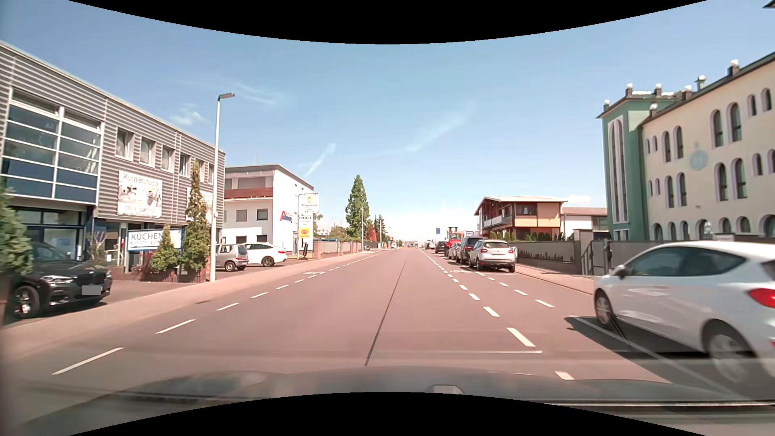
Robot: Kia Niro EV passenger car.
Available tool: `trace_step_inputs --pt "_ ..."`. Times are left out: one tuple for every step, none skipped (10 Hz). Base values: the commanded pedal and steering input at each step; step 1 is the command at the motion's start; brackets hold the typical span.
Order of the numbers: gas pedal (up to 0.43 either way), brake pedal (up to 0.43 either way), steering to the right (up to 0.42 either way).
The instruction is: Follow the waypoints while adhering to traffic rules and regulations
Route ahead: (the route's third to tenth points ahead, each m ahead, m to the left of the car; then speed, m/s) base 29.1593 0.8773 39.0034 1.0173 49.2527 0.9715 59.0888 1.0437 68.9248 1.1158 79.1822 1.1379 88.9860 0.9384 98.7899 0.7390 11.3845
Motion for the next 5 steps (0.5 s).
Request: trace_step_inputs --pt "0.047 0.000 0.000" --pt "0.047 0.000 0.000" --pt "0.047 0.000 -0.001" --pt "0.047 0.000 -0.001" --pt "0.047 0.000 -0.001"
